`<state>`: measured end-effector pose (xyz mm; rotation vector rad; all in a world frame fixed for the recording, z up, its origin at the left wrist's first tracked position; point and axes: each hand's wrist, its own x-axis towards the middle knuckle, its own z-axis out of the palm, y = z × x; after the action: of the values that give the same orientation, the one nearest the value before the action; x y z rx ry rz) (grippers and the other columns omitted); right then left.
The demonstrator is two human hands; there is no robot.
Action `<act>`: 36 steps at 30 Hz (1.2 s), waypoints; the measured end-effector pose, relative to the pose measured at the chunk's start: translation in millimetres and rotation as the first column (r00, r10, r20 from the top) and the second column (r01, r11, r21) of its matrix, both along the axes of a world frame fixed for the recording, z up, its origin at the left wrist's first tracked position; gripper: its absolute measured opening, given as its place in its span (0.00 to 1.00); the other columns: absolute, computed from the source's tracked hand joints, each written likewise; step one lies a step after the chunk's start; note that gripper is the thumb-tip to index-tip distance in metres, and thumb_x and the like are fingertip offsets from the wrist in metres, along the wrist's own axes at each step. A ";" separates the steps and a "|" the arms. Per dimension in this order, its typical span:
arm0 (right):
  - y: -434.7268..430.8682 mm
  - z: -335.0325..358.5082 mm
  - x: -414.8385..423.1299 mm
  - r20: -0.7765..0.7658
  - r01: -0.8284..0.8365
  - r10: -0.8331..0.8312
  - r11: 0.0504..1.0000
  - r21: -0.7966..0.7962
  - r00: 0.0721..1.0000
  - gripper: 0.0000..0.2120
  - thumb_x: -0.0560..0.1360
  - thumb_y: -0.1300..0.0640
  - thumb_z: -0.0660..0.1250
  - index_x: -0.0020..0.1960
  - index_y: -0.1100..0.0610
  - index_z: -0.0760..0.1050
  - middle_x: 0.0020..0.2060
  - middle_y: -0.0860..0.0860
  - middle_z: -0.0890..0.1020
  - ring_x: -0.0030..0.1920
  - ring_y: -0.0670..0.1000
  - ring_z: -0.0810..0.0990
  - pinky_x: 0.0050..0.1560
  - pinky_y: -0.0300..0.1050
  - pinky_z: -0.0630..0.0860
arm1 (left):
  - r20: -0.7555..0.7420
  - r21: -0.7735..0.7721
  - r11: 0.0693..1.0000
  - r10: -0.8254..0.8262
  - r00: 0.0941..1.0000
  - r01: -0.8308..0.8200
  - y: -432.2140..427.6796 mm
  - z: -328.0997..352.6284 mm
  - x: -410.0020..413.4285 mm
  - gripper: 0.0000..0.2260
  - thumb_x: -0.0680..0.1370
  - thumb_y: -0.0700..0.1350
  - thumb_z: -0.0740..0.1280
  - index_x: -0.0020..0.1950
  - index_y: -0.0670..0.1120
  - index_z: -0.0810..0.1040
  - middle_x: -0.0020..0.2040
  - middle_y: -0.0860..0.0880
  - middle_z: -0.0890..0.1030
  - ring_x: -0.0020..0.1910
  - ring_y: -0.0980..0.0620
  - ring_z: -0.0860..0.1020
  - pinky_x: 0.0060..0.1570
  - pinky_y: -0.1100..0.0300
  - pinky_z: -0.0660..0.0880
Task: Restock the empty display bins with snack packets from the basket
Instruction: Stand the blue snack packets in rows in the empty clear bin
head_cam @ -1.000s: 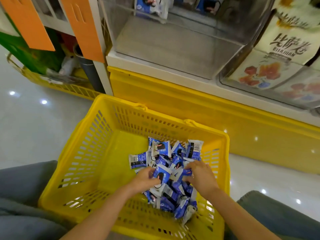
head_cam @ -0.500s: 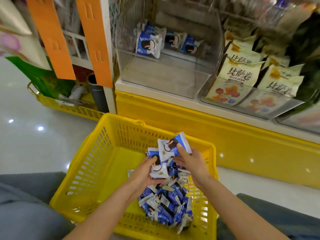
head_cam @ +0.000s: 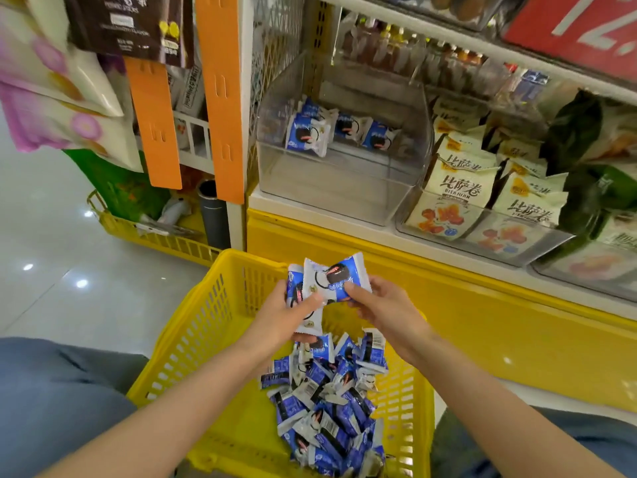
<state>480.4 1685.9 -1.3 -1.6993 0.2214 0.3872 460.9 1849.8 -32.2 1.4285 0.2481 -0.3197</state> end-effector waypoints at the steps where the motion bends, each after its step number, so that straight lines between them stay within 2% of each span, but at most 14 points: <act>1: 0.6 5.1 2.9 0.074 0.022 -0.017 0.998 -0.056 0.997 0.11 0.76 0.54 0.67 0.56 0.56 0.76 0.42 0.48 0.83 0.35 0.38 0.79 0.34 0.31 0.74 | 0.003 0.002 1.000 -0.008 1.000 0.008 1.5 7.7 2.7 0.15 0.76 0.48 0.68 0.61 0.49 0.71 0.57 0.47 0.80 0.51 0.50 0.80 0.33 0.60 0.80; 3: 3.2 18.1 9.9 0.202 0.052 -0.032 0.994 -0.097 0.979 0.08 0.77 0.55 0.64 0.54 0.55 0.75 0.41 0.48 0.83 0.33 0.38 0.79 0.32 0.31 0.75 | -0.012 -0.005 0.999 -0.036 0.999 0.036 7.3 18.5 9.7 0.14 0.76 0.47 0.67 0.61 0.49 0.71 0.54 0.46 0.80 0.48 0.48 0.81 0.34 0.58 0.80; 7: 6.8 43.0 22.2 0.339 0.049 0.011 0.985 -0.167 0.941 0.05 0.79 0.54 0.61 0.47 0.52 0.76 0.35 0.47 0.83 0.28 0.39 0.78 0.29 0.32 0.75 | -0.046 -0.029 0.994 -0.102 0.994 0.101 19.7 36.0 18.6 0.14 0.78 0.48 0.65 0.62 0.48 0.71 0.51 0.44 0.82 0.41 0.47 0.82 0.37 0.54 0.81; 10: 2.6 57.9 35.4 0.418 -0.004 0.193 0.911 -0.412 0.888 0.09 0.79 0.52 0.61 0.44 0.54 0.77 0.33 0.48 0.81 0.28 0.38 0.75 0.30 0.34 0.73 | -0.101 -0.143 0.989 -0.055 0.993 0.040 27.9 43.9 24.9 0.14 0.80 0.51 0.60 0.62 0.45 0.73 0.48 0.45 0.83 0.40 0.47 0.83 0.32 0.55 0.80; 13: 0.9 73.2 49.2 0.290 -0.212 0.482 0.744 -0.633 0.827 0.12 0.78 0.51 0.62 0.43 0.59 0.78 0.36 0.54 0.82 0.34 0.42 0.76 0.38 0.44 0.75 | -0.098 -0.221 0.972 -0.100 0.990 0.076 31.7 49.6 28.5 0.19 0.77 0.57 0.60 0.60 0.46 0.75 0.49 0.46 0.84 0.43 0.47 0.84 0.33 0.56 0.79; 15: 6.8 78.9 53.9 0.153 -0.361 0.649 0.586 -0.726 0.745 0.11 0.76 0.50 0.65 0.41 0.56 0.78 0.35 0.48 0.81 0.35 0.43 0.76 0.38 0.41 0.74 | -0.065 -0.192 0.973 -0.144 0.987 0.129 28.8 52.2 27.3 0.23 0.72 0.60 0.64 0.61 0.47 0.73 0.52 0.46 0.83 0.46 0.48 0.83 0.35 0.56 0.79; 17: 15.7 81.4 57.0 0.143 -0.383 0.700 0.537 -0.751 0.700 0.08 0.74 0.48 0.67 0.40 0.51 0.78 0.33 0.44 0.80 0.35 0.42 0.77 0.35 0.37 0.72 | -0.025 -0.137 0.981 -0.141 0.990 0.136 25.0 53.7 26.6 0.23 0.70 0.57 0.68 0.62 0.49 0.72 0.52 0.48 0.83 0.47 0.51 0.83 0.35 0.58 0.79; 20: 27.1 80.8 61.9 0.238 -0.318 0.596 0.676 -0.665 0.767 0.07 0.73 0.50 0.68 0.41 0.52 0.75 0.34 0.50 0.83 0.36 0.46 0.82 0.34 0.40 0.75 | 0.023 -0.135 0.989 -0.053 0.998 0.056 23.3 56.5 30.7 0.15 0.74 0.50 0.68 0.60 0.49 0.73 0.50 0.48 0.84 0.44 0.52 0.83 0.35 0.60 0.78; 24: 39.5 77.9 64.3 0.339 -0.122 0.272 0.907 -0.403 0.901 0.06 0.75 0.50 0.65 0.46 0.53 0.72 0.34 0.46 0.81 0.33 0.40 0.79 0.29 0.30 0.73 | 0.101 -0.188 0.973 0.154 0.983 -0.133 26.8 64.2 43.0 0.13 0.76 0.45 0.67 0.60 0.48 0.73 0.52 0.47 0.83 0.42 0.53 0.83 0.33 0.62 0.79; 25: 40.9 77.7 63.6 0.297 -0.113 0.217 0.937 -0.332 0.930 0.08 0.76 0.49 0.64 0.48 0.53 0.72 0.36 0.45 0.80 0.34 0.40 0.80 0.30 0.29 0.74 | 0.112 -0.209 0.960 0.214 0.970 -0.187 28.7 66.5 46.8 0.14 0.76 0.44 0.67 0.61 0.48 0.72 0.52 0.47 0.82 0.43 0.53 0.83 0.33 0.62 0.78; 27: 42.0 76.7 60.1 0.144 -0.203 0.231 0.961 -0.186 0.962 0.12 0.76 0.47 0.62 0.52 0.54 0.74 0.41 0.47 0.83 0.38 0.41 0.83 0.35 0.31 0.77 | 0.143 -0.232 0.931 0.318 0.937 -0.281 33.7 69.9 54.5 0.15 0.77 0.44 0.66 0.62 0.47 0.71 0.54 0.47 0.82 0.46 0.51 0.83 0.33 0.62 0.79; 30: 46.7 72.8 55.7 0.084 -0.293 0.294 0.956 -0.019 0.952 0.08 0.75 0.56 0.67 0.53 0.55 0.77 0.45 0.52 0.85 0.43 0.46 0.84 0.41 0.37 0.80 | 0.169 -0.257 0.903 0.393 0.904 -0.345 39.9 74.5 65.1 0.16 0.77 0.44 0.65 0.64 0.45 0.70 0.56 0.47 0.81 0.48 0.51 0.82 0.35 0.62 0.80; 33: 52.4 75.9 62.4 0.184 -0.231 0.232 0.973 -0.025 0.955 0.08 0.74 0.64 0.67 0.51 0.56 0.77 0.42 0.53 0.84 0.38 0.44 0.83 0.39 0.34 0.79 | 0.190 -0.256 0.893 0.421 0.887 -0.369 44.1 78.4 73.9 0.14 0.77 0.45 0.65 0.62 0.47 0.70 0.55 0.48 0.81 0.45 0.54 0.83 0.33 0.63 0.79; 36: 51.1 87.9 73.8 0.296 -0.245 0.316 0.935 -0.255 0.901 0.11 0.73 0.67 0.67 0.54 0.57 0.75 0.40 0.51 0.83 0.34 0.42 0.82 0.37 0.32 0.79 | 0.237 -0.221 0.897 0.431 0.871 -0.384 45.3 81.4 80.1 0.15 0.77 0.46 0.65 0.63 0.48 0.69 0.54 0.49 0.81 0.42 0.55 0.83 0.32 0.62 0.79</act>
<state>554.1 1737.0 86.7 -1.9857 -0.2463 0.2887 541.1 1895.2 49.2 1.2005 0.2779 0.2097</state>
